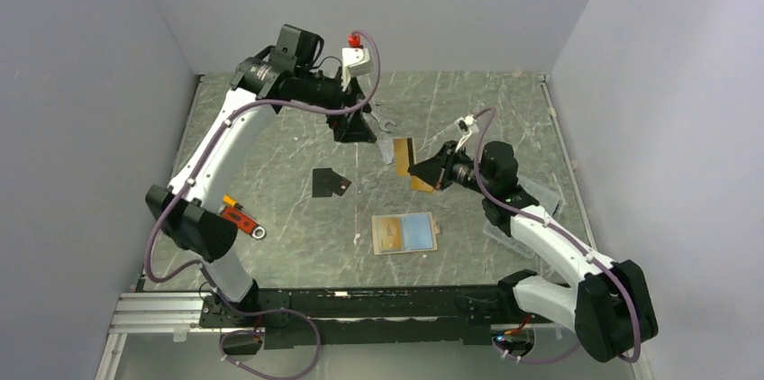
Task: Put the credit cards into the card holder
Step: Pick up the credit card from the center of the board.
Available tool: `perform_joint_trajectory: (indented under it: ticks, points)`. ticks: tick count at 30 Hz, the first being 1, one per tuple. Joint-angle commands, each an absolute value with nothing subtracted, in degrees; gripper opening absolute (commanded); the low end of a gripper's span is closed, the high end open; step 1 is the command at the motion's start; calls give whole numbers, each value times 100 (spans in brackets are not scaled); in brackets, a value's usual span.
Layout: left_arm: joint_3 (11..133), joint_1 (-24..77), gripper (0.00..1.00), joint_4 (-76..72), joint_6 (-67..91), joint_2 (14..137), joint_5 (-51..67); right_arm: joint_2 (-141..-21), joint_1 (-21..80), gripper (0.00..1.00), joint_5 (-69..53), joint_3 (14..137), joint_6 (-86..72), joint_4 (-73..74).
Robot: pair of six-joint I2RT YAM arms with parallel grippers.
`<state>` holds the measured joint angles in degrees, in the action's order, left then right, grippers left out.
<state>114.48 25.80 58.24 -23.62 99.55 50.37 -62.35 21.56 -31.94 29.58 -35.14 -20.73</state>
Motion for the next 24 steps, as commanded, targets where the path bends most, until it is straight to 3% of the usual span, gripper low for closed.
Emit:
perform_joint_trajectory:
  ticks: [1,6,9,13,16,19,22,24]
  points:
    - [10791,2720,99,5940,-2695,9418,5952,-5953,2152,0,-4380,3637,-2613,-1544]
    - [10005,2715,99,5392,-2279,9041,6067,-5708,2147,0,-5022,4145,-2438,-1039]
    - [10263,2803,99,5882,-2344,9040,6250,-5519,2140,0,-5207,4219,-2536,-956]
    - [12135,3594,99,7699,-4153,9148,4916,-5375,2047,0,-5207,4440,-2461,-447]
    - [11212,3687,99,7131,-4332,8605,4063,-5313,1812,0,-5213,4434,-2535,-380]
    - [10829,3729,99,7617,-4459,9011,3775,-5236,1620,0,-5198,4386,-2614,-421]
    - [12007,3839,99,8926,-4364,10097,3797,-5250,1551,0,-5197,4489,-2521,-251]
    - [12271,3877,100,8744,-4170,10074,3485,-5277,1512,0,-5161,4559,-2490,-157]
